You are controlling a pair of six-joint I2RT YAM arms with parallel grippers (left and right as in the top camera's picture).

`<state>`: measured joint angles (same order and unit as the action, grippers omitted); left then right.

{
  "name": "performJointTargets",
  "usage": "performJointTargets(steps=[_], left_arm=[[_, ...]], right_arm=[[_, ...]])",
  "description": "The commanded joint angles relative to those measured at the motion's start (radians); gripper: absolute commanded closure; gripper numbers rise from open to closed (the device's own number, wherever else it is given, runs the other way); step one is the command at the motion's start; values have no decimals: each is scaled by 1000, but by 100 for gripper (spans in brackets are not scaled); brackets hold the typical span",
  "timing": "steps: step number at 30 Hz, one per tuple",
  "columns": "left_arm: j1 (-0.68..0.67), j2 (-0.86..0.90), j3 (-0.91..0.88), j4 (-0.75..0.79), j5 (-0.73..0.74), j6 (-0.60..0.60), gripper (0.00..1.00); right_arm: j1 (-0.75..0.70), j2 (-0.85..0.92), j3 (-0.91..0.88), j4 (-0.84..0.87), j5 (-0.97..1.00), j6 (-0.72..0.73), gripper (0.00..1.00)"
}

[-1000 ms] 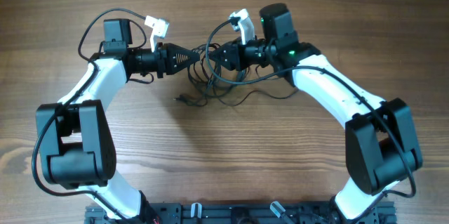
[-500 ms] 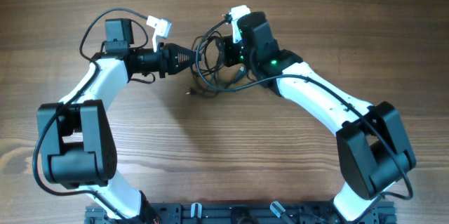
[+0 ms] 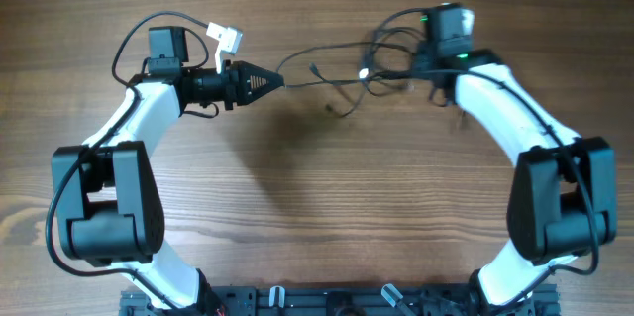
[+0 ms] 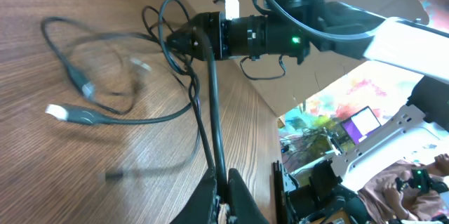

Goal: Untangle cables
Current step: 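Pull the arms apart, left gripper leftward and right gripper rightward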

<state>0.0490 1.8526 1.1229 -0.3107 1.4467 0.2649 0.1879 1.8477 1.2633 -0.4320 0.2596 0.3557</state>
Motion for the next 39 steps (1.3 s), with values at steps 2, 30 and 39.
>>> performJointTargets(steps=[2, 30, 39], left_arm=[[21, -24, 1, 0, 8, 19, 96], [342, -24, 1, -192, -1292, -962, 96], [360, -24, -24, -152, -1287, -1014, 96]], right_arm=[[-53, 11, -7, -36, -220, 3, 55], [-72, 11, -8, -241, 114, 90, 96], [-90, 11, -9, -239, -45, 89, 96]])
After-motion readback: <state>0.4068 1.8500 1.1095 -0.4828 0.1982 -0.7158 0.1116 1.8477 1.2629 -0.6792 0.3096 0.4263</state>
